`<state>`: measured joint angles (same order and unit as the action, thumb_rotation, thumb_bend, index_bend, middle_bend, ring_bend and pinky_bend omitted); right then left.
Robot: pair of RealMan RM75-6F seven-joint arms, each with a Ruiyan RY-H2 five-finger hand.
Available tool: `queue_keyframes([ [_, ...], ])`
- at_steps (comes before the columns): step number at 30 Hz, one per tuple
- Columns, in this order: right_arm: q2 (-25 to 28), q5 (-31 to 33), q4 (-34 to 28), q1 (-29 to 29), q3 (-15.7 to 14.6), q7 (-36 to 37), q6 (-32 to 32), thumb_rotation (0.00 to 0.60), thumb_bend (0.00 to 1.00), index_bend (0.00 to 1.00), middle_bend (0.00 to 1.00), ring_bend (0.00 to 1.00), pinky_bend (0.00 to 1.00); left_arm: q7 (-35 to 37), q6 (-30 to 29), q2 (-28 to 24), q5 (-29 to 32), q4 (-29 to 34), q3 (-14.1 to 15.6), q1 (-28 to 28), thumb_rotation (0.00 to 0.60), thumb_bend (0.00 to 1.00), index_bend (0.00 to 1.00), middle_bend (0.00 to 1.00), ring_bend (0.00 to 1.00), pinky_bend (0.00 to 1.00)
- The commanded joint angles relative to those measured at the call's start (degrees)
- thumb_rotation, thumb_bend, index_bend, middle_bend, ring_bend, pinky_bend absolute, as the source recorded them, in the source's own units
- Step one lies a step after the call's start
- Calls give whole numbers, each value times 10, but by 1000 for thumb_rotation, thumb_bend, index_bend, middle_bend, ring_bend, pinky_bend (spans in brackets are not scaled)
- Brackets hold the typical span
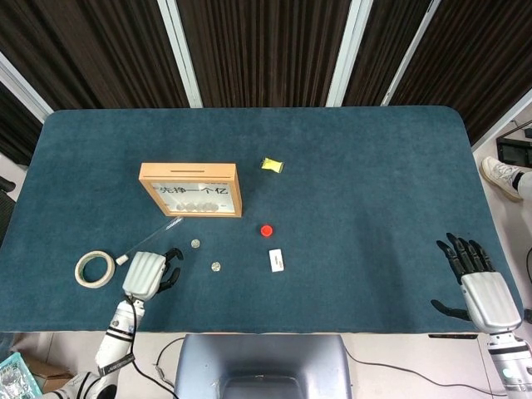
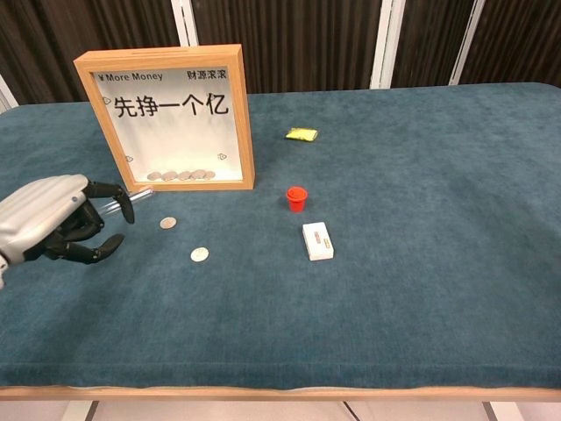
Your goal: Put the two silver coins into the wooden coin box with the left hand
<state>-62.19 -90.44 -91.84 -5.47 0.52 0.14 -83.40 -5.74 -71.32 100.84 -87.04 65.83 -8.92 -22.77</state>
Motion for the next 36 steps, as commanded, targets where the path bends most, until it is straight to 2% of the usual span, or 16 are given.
queue_keyframes([
  [1, 0, 1, 1, 0, 0, 0, 1, 600, 121, 0, 0, 0, 0, -23, 5, 38, 24, -50, -15, -18, 600, 387, 433, 1000, 1000, 1000],
  [14, 0, 7, -1, -3, 2, -2, 8, 600, 121, 0, 0, 0, 0, -96, 18, 100, 83, -126, -44, -47, 600, 394, 449, 1000, 1000, 1000],
  [27, -1, 7, -1, -3, 2, -4, 9, 600, 121, 0, 0, 0, 0, -138, 25, 130, 119, -119, -60, -66, 600, 395, 457, 1000, 1000, 1000],
  [36, -1, 8, -1, -3, 3, -3, 9, 600, 122, 0, 0, 0, 0, -151, 26, 142, 126, -122, -55, -78, 600, 396, 457, 1000, 1000, 1000],
])
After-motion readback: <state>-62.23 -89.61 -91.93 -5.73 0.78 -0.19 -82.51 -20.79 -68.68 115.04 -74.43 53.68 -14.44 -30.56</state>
